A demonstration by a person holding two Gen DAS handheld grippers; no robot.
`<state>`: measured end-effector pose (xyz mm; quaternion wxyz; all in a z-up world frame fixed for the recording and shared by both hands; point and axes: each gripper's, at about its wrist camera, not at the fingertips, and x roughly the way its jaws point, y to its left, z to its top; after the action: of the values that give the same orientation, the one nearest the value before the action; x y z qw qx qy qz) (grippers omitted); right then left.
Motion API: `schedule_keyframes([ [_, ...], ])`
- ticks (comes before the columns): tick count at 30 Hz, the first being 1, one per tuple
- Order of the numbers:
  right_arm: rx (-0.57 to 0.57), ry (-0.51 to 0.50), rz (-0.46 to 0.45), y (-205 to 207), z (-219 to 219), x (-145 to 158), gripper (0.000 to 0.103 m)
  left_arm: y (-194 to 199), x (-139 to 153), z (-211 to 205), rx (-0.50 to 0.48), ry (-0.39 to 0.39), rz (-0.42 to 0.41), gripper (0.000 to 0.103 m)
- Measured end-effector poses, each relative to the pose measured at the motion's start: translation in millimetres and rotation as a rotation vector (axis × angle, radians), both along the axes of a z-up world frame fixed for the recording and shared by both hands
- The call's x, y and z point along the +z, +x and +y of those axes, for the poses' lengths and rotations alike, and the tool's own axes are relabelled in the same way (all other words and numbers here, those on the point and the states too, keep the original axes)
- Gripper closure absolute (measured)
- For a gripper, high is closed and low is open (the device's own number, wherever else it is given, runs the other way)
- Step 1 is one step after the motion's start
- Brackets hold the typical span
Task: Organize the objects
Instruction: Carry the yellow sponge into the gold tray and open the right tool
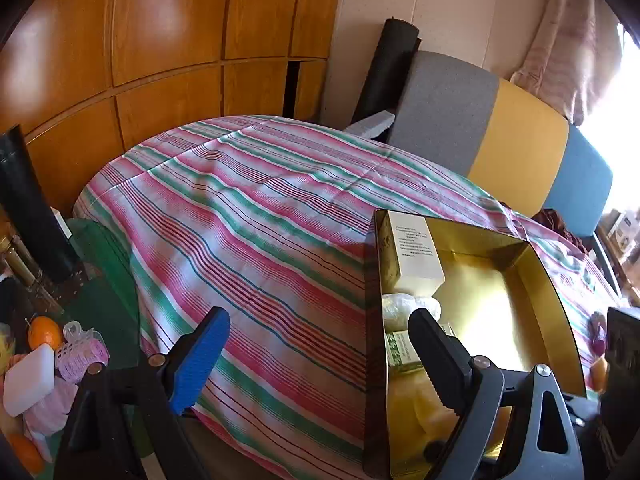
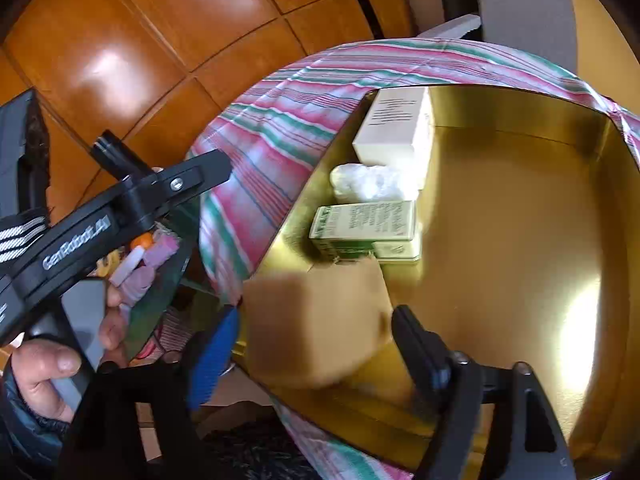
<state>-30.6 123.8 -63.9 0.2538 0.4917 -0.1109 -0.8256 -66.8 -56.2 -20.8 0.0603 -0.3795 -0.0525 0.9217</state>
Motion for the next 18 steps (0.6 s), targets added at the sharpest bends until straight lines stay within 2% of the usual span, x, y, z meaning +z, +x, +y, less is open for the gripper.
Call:
schedule_keyframes([
  [8,-0.068,-0.008,0.032,20.1,22.9,14.0,0.019,3.7,7.2,5.0,-0.011,-0.010,0.024,0.011],
  [18,-0.253,0.171,0.149,44.7,59.3,39.8,0.019,18.8,26.0,30.2,-0.086,-0.044,0.088,0.010],
])
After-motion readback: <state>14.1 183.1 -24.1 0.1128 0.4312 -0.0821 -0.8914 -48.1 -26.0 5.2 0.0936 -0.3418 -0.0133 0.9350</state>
